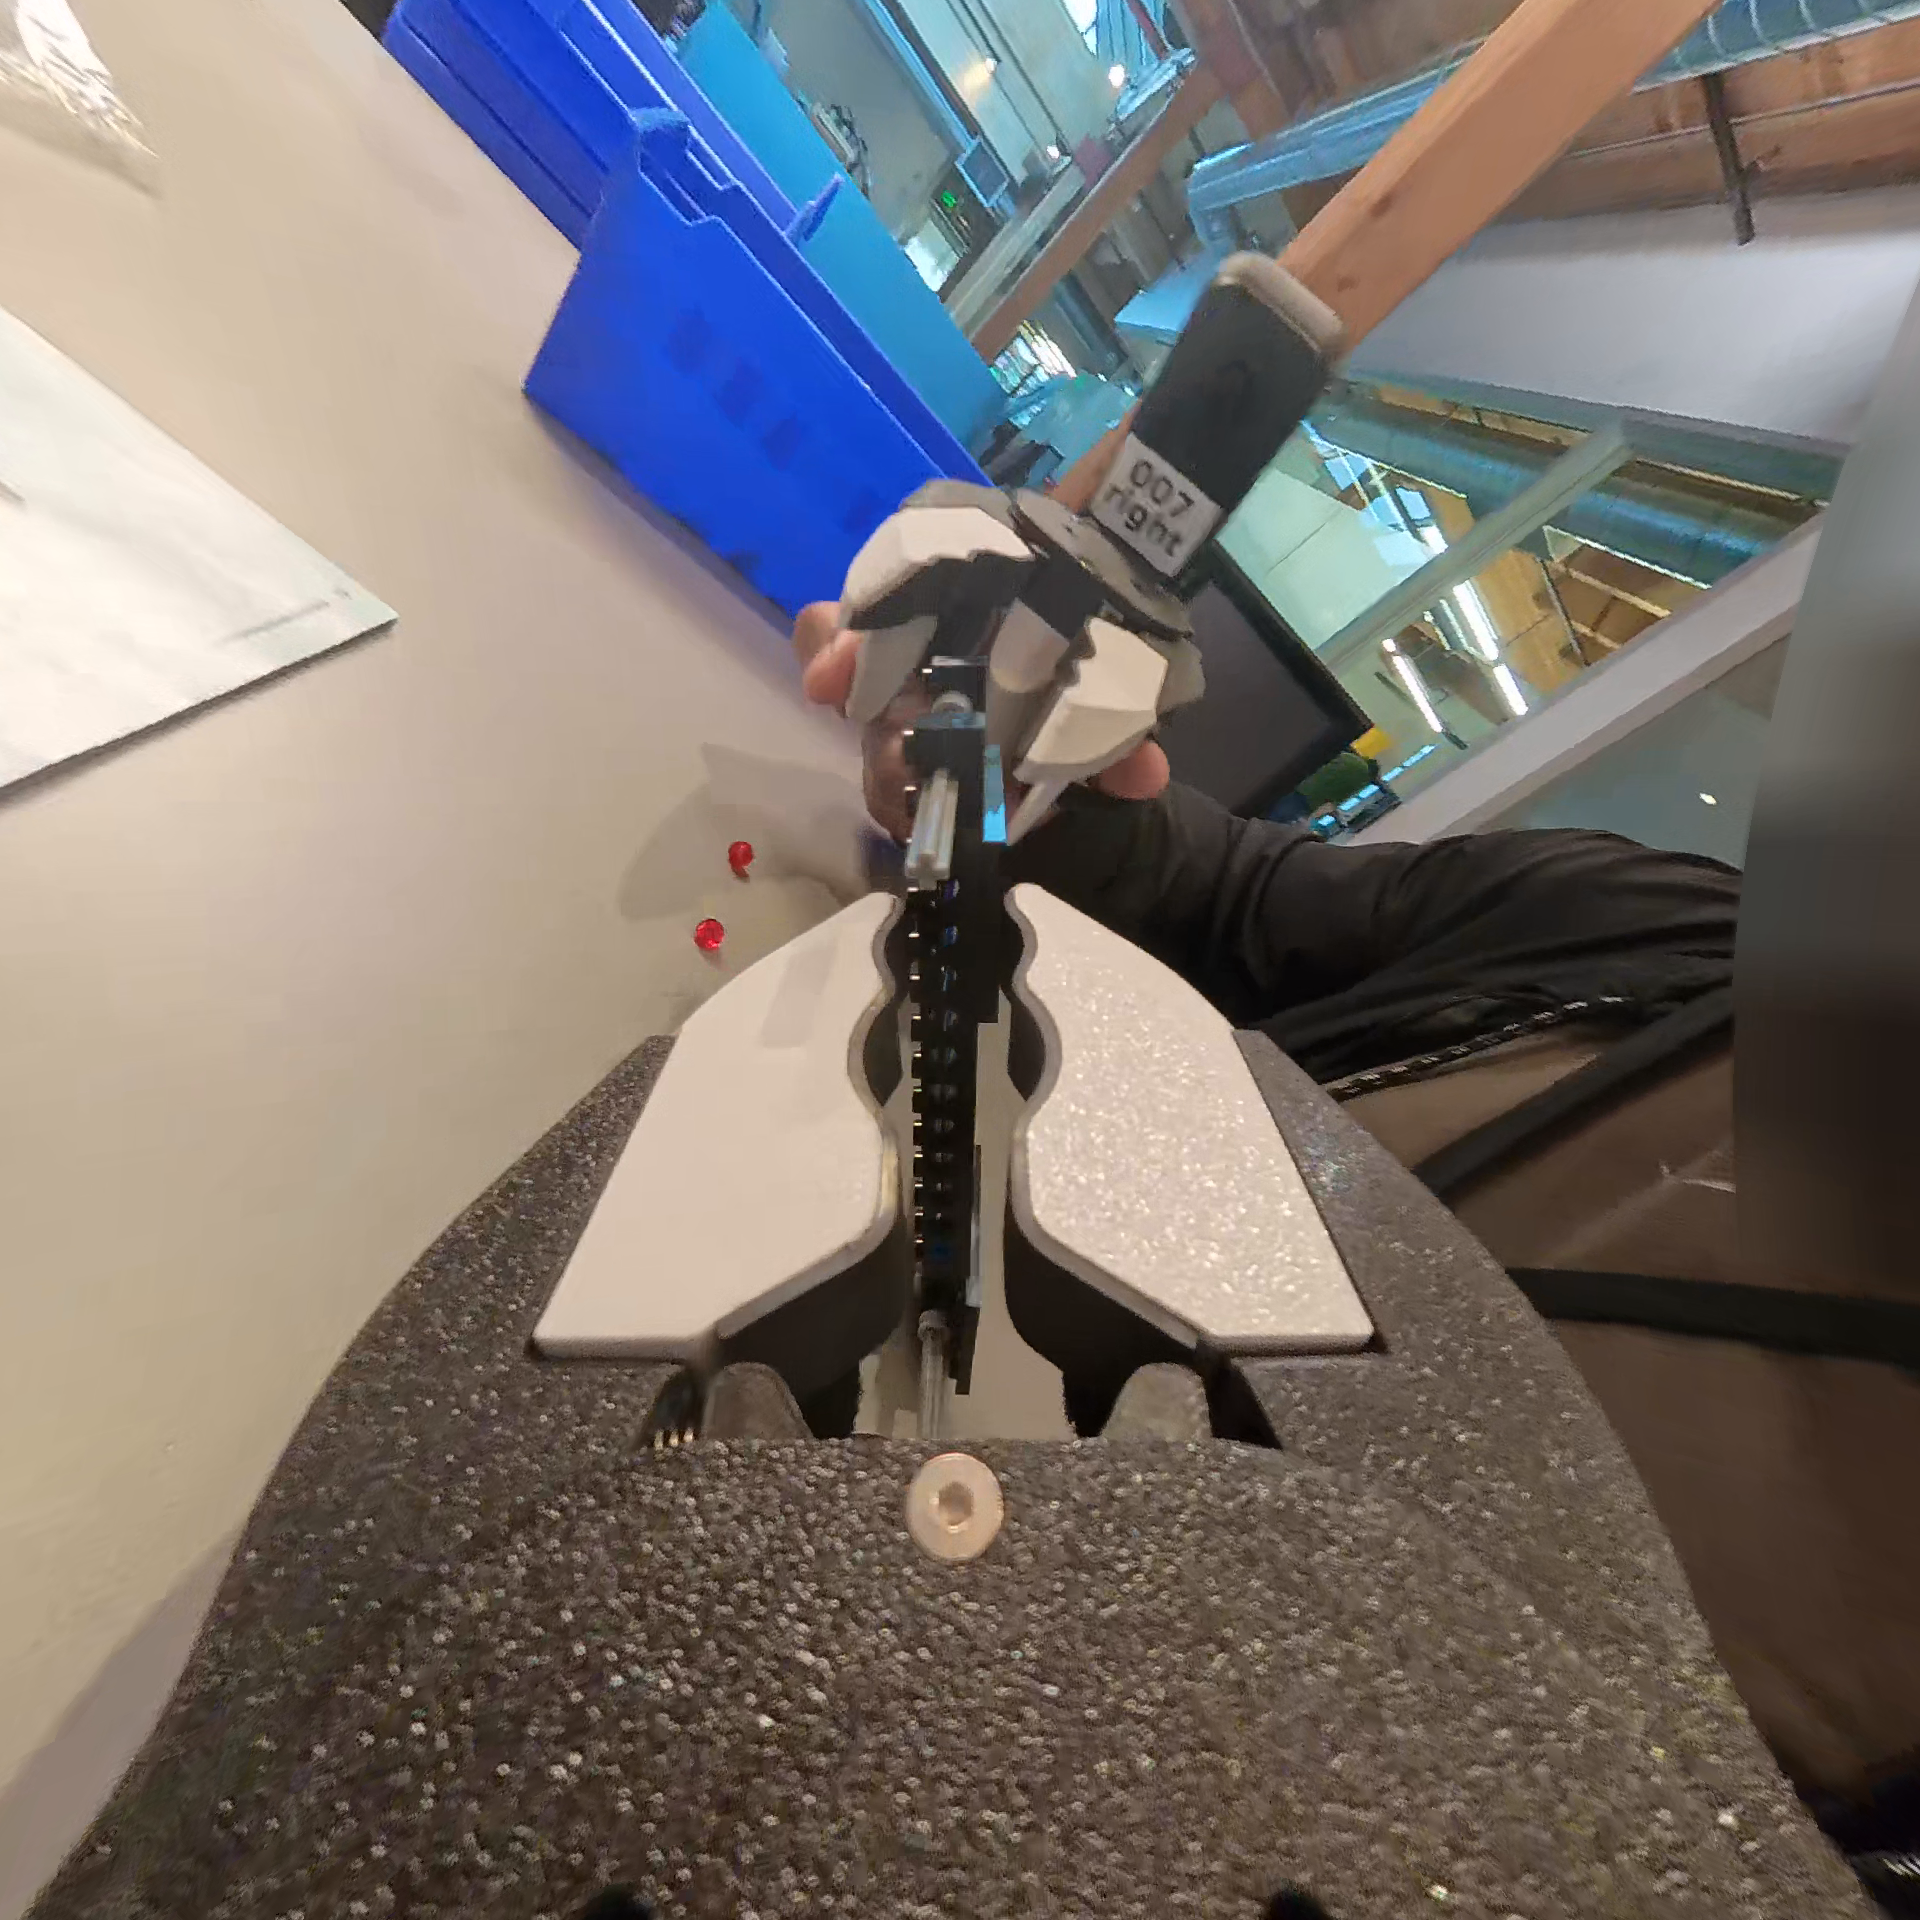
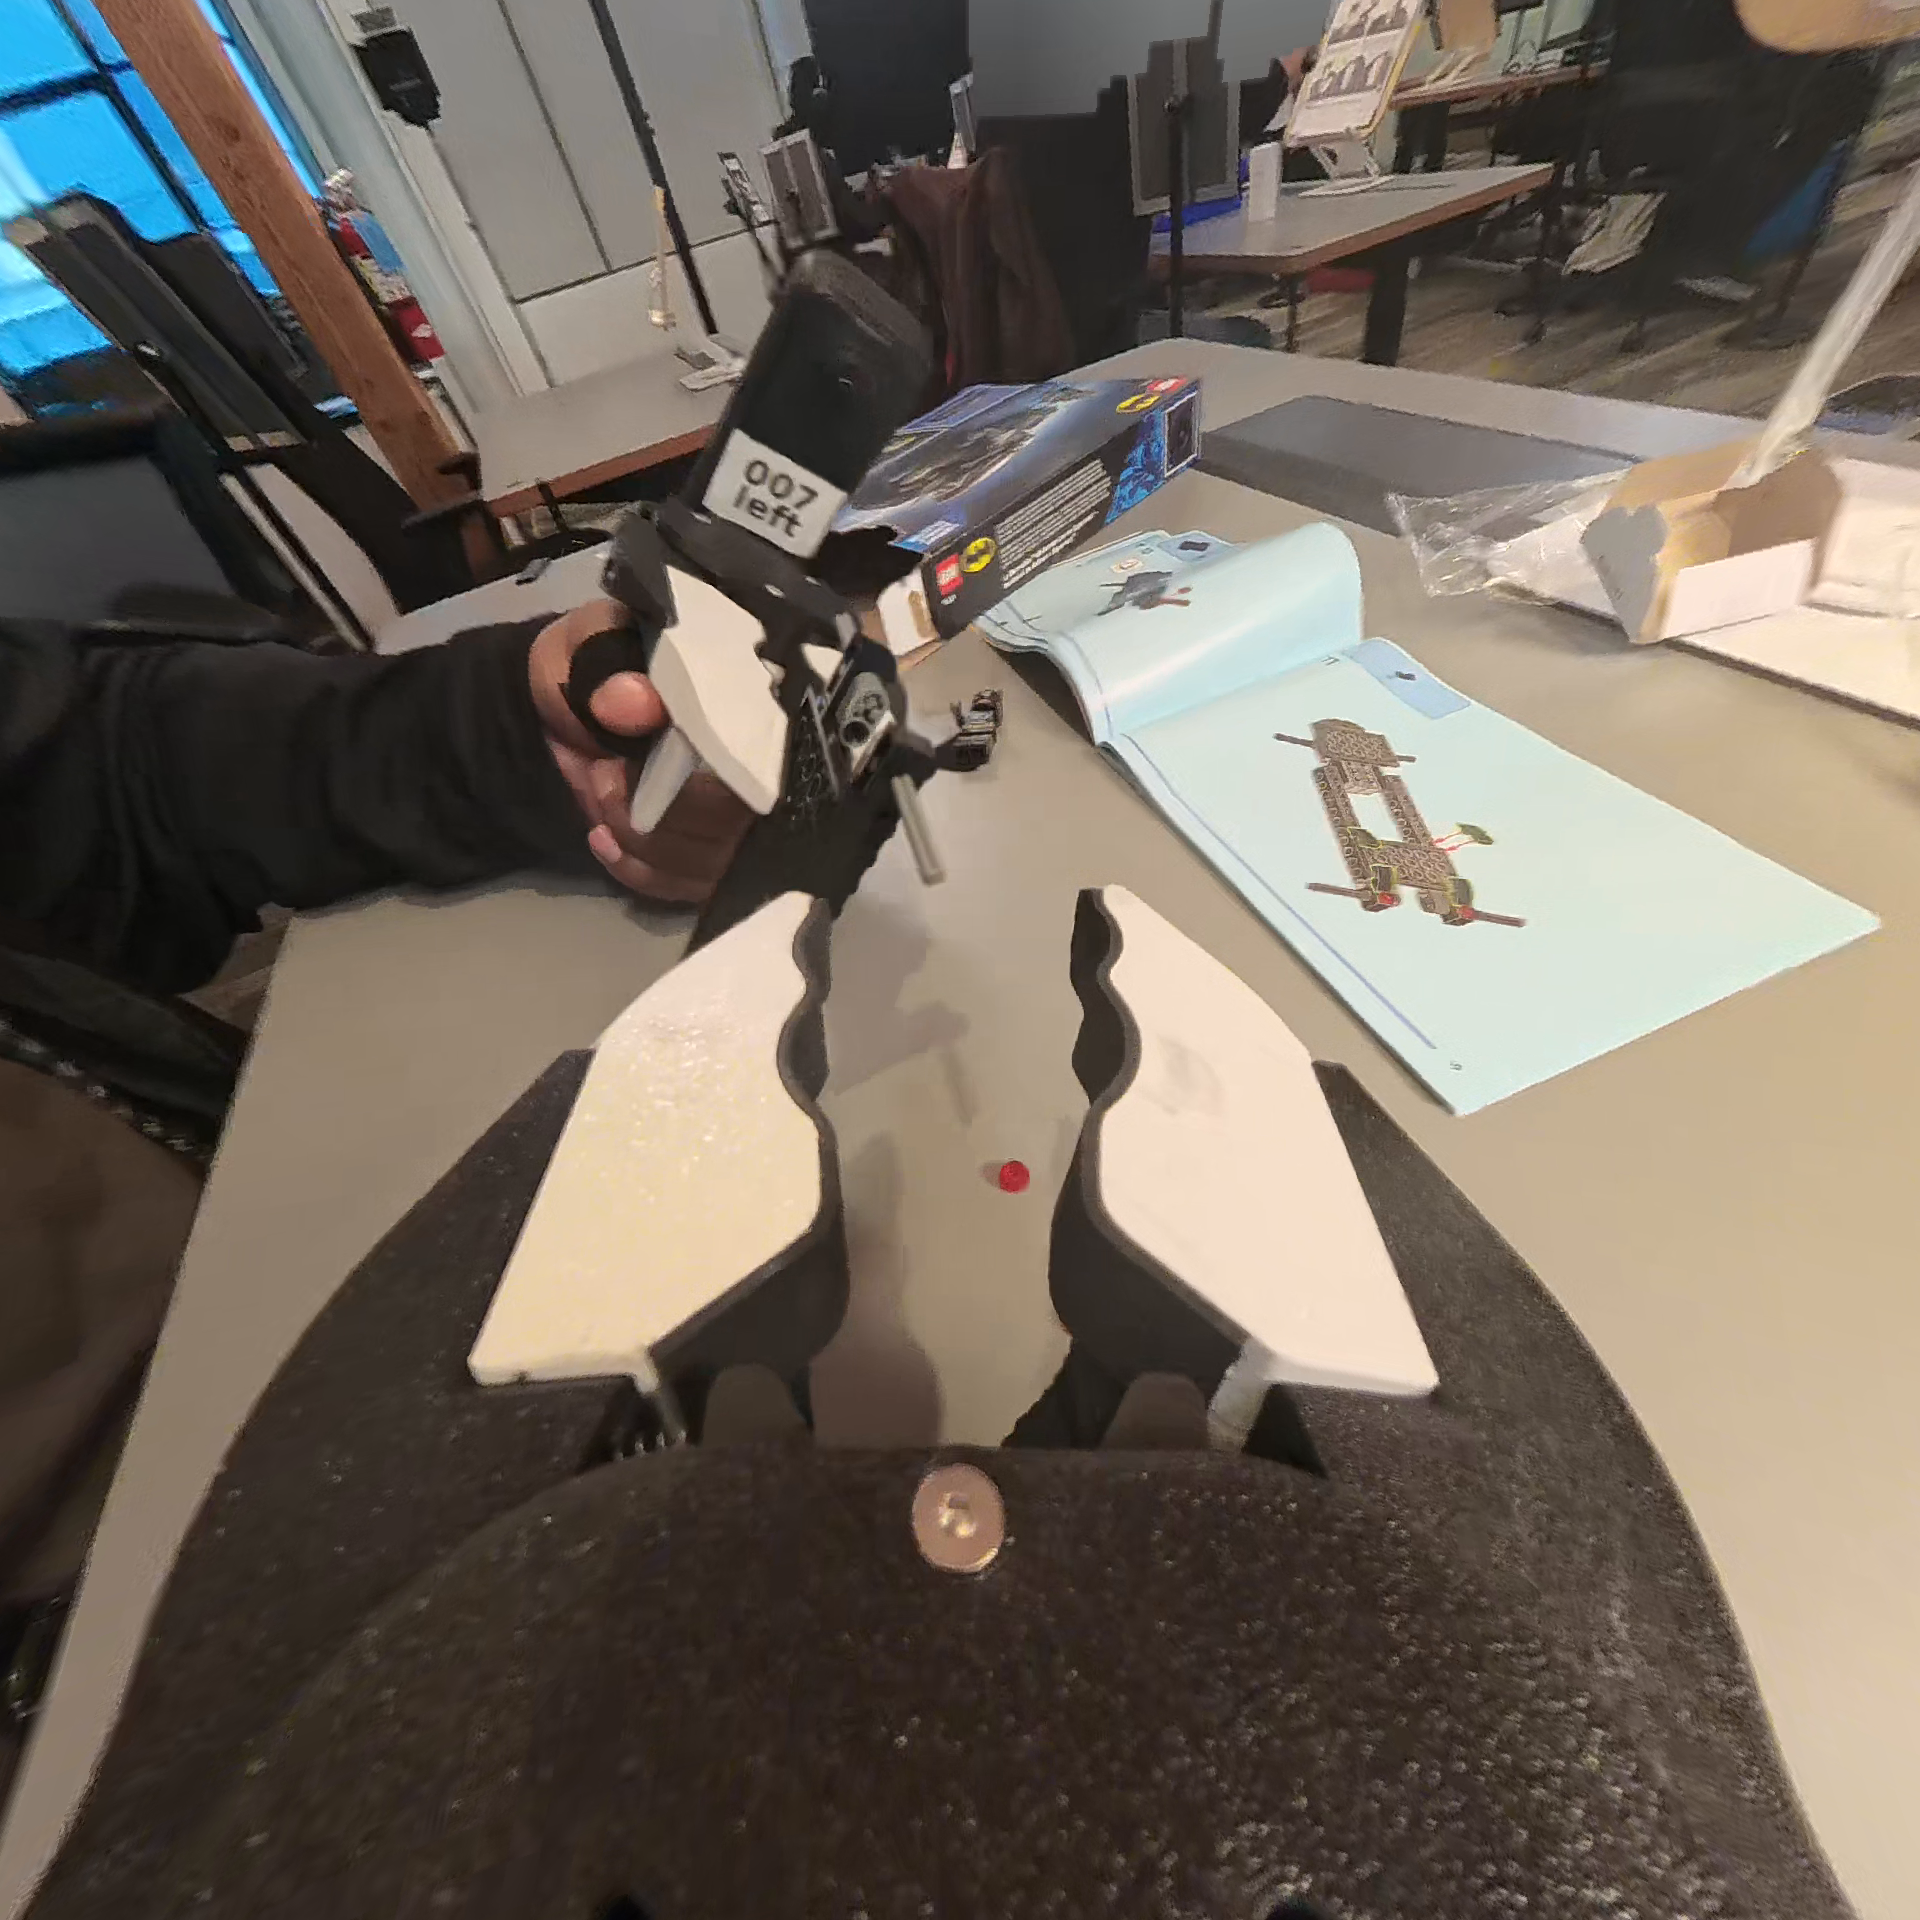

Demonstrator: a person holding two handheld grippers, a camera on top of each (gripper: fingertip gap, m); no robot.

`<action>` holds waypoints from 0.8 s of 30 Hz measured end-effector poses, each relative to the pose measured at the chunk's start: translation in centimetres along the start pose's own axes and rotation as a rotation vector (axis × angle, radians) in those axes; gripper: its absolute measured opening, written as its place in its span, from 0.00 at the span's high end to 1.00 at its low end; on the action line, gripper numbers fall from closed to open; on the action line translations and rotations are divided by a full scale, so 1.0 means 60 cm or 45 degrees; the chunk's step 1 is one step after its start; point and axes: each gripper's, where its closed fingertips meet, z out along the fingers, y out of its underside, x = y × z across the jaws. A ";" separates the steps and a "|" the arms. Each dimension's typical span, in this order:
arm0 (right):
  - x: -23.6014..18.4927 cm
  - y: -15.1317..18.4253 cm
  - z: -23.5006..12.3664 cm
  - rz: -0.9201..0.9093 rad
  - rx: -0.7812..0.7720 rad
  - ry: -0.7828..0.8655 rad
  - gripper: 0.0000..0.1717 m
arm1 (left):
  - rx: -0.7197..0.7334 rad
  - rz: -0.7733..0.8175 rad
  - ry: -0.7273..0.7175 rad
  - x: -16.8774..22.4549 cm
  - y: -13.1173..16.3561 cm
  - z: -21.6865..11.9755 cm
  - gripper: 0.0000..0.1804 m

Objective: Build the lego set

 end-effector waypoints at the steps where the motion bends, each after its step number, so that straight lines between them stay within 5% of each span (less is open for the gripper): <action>1: -0.002 -0.003 0.001 0.038 -0.006 -0.047 0.75 | -0.013 -0.003 0.030 0.004 0.000 0.002 0.91; 6: -0.020 -0.028 -0.006 0.376 0.043 -0.357 0.79 | -0.161 -0.023 0.136 0.018 0.025 0.021 0.91; 15: -0.040 0.018 -0.009 0.087 -0.175 -0.370 0.83 | -0.299 -0.115 0.112 0.006 0.046 0.032 0.91; 24: -0.034 0.059 0.002 0.235 -0.285 -0.362 0.88 | -0.407 -0.109 -0.158 -0.048 0.061 0.033 0.81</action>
